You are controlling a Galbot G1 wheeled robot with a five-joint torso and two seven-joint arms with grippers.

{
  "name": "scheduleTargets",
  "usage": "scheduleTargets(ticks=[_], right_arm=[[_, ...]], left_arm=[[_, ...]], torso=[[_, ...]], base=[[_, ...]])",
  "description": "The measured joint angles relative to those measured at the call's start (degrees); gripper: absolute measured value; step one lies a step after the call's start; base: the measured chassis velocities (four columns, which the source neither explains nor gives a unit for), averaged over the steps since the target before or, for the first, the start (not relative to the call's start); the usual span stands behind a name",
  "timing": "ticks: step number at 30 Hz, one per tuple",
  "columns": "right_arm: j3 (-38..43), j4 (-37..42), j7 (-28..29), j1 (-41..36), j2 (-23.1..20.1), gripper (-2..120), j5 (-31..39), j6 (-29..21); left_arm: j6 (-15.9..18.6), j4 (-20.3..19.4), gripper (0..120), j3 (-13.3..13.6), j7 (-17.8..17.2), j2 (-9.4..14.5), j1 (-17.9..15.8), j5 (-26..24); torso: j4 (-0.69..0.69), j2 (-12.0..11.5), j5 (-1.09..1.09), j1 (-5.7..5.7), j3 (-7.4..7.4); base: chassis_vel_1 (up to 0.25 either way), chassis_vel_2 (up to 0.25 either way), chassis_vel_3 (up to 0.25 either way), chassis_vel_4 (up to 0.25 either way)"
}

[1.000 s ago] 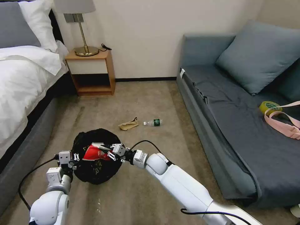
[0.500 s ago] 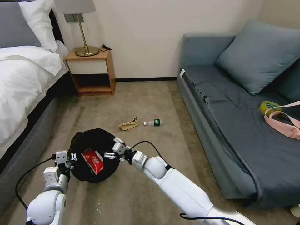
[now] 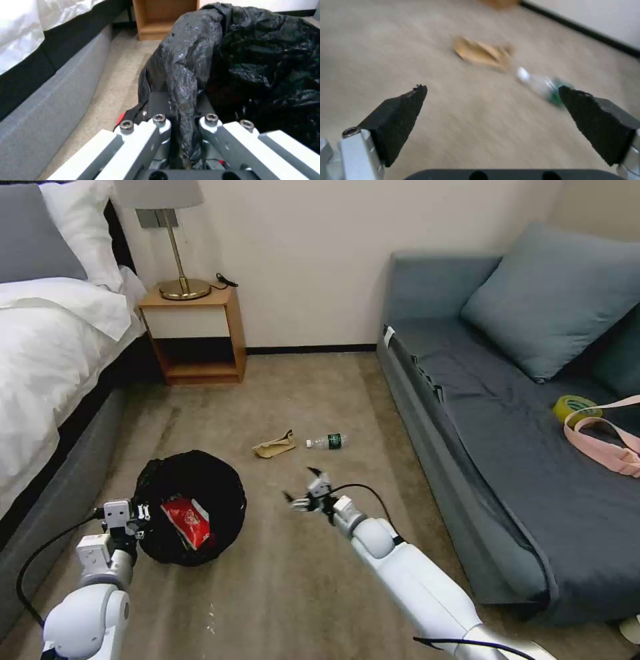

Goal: Pick up the trash bin, then pick up the garbage on the floor and place it into the trash bin.

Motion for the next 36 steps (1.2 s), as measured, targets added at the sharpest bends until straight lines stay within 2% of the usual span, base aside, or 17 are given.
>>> scheduleTargets(ticks=[11,24,36], right_arm=[[5.7,-6.7,0.7,1.3,2.1,100,-1.3,-3.0],[6.2,-9.6,-0.9,2.4,4.0,100,-1.7,-1.6],[6.0,-10.5,-1.3,2.8,5.2,100,-1.9,-0.8]], left_arm=[[-0.5,1.0,4,-0.2,0.0,0.8,0.2,-0.5],[-0.7,1.7,4,0.2,0.2,0.4,-0.1,-0.2],[-0.9,2.0,4,0.8,0.4,0.0,-0.2,0.0]], torso=[[0.01,0.0,0.00,0.00,0.00],[0.01,0.0,-0.01,0.00,0.00],[0.00,0.0,-0.02,0.00,0.00]], base=[[0.000,0.000,0.000,0.000],[-0.005,0.003,0.008,-0.004],[-0.149,0.149,0.152,-0.157]])
